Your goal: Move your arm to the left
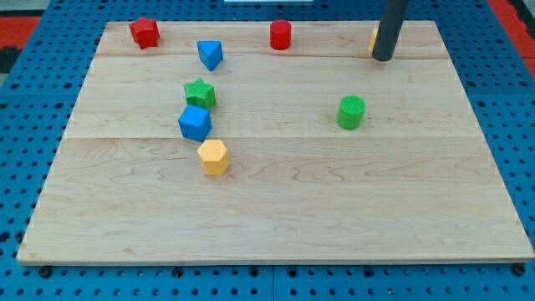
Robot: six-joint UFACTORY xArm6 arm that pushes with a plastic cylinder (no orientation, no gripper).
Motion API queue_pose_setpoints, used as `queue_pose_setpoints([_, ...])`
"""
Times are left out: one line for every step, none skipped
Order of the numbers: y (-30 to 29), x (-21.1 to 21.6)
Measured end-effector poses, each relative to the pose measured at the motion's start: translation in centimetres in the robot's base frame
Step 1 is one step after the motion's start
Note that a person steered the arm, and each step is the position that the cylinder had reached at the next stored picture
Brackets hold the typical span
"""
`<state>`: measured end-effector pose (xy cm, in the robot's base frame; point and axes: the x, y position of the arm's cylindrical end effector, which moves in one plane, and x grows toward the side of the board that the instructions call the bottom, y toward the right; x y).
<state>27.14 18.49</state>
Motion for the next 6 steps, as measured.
queue_pose_setpoints([1.4, -1.9])
queue_pose_setpoints([3.1, -0.4])
queue_pose_setpoints([3.4, -0.4])
queue_pose_setpoints([3.4, -0.4])
queue_pose_setpoints([0.1, 1.2])
queue_pose_setpoints([-8.2, 1.3])
